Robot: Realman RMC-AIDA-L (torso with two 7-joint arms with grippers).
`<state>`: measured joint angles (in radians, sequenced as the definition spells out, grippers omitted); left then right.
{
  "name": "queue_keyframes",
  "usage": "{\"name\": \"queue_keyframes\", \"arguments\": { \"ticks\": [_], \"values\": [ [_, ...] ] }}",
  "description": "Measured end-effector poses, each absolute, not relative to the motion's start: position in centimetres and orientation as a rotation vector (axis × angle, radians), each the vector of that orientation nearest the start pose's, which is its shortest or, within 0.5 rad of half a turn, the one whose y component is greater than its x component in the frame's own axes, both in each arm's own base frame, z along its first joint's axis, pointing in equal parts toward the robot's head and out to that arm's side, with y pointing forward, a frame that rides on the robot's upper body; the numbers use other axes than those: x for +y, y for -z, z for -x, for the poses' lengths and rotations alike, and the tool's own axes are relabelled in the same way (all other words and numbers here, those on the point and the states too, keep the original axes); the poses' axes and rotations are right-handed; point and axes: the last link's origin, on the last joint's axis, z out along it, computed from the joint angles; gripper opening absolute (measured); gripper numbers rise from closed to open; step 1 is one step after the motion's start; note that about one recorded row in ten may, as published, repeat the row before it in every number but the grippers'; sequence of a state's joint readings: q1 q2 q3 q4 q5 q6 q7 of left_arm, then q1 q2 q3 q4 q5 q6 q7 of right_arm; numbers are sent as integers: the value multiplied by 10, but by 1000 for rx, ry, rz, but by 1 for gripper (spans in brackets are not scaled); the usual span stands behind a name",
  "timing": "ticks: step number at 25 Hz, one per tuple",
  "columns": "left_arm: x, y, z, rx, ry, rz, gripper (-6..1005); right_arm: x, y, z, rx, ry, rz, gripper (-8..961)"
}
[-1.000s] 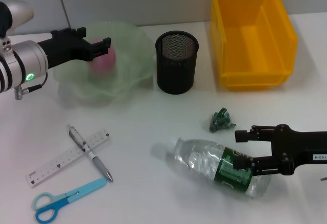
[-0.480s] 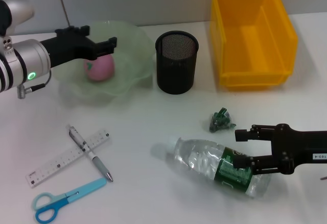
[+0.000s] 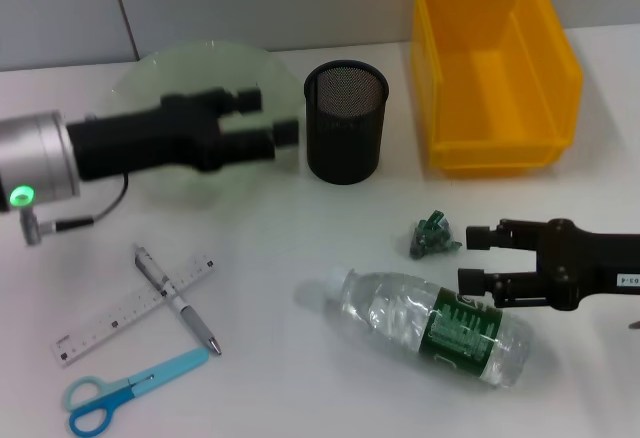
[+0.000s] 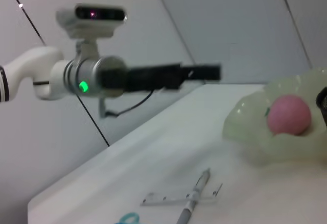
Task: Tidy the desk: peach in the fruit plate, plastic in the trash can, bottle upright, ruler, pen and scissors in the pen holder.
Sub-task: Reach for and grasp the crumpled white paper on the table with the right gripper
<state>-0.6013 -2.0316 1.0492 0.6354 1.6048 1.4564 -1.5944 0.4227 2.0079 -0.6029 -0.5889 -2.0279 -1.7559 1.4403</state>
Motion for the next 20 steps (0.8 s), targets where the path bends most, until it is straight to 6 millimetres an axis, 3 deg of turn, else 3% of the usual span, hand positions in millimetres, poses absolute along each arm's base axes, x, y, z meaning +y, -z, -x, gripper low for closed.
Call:
{"name": "queue_keyframes", "arguments": {
  "ticks": [8,20],
  "values": [
    [323,12,221,-736,904,2893,846,290,-37,-296,912,-781,2740,803],
    [307,21,235,-613,805,2968,846,304,-49,-274,960,-626,2855,803]
  ]
}}
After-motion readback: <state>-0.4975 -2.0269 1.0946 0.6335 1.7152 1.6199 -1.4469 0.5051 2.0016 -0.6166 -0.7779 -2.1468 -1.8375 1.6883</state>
